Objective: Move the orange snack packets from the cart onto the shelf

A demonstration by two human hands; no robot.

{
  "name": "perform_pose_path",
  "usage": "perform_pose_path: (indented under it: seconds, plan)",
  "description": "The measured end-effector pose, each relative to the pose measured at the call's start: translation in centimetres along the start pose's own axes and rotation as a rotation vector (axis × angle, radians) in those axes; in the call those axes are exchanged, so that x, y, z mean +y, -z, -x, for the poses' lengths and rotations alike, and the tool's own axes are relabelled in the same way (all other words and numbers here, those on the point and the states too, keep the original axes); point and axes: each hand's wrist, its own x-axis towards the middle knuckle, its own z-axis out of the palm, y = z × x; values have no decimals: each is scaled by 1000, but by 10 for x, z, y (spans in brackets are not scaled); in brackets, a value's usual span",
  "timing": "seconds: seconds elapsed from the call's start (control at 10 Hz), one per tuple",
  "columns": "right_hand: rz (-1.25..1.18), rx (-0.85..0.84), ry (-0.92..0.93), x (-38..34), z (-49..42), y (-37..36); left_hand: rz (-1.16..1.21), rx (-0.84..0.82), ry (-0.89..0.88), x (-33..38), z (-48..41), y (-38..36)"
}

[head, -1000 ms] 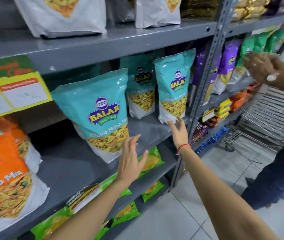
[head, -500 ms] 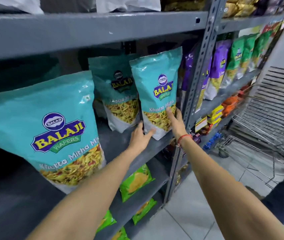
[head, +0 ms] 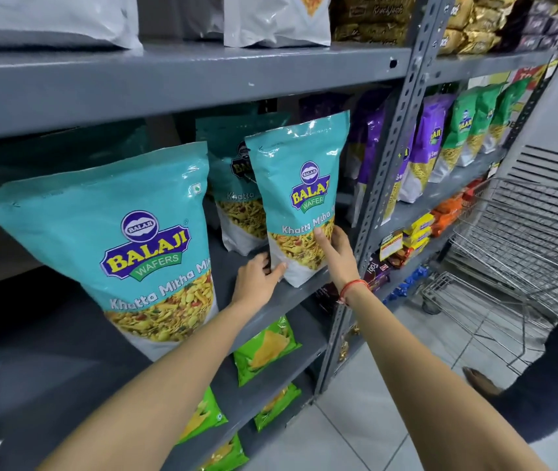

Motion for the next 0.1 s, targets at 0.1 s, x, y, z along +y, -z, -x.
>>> perform_pose_path:
  seconds: [0.1]
  plan:
    - [123, 166, 74, -9, 18, -3, -103, -41, 34, 8, 10, 12]
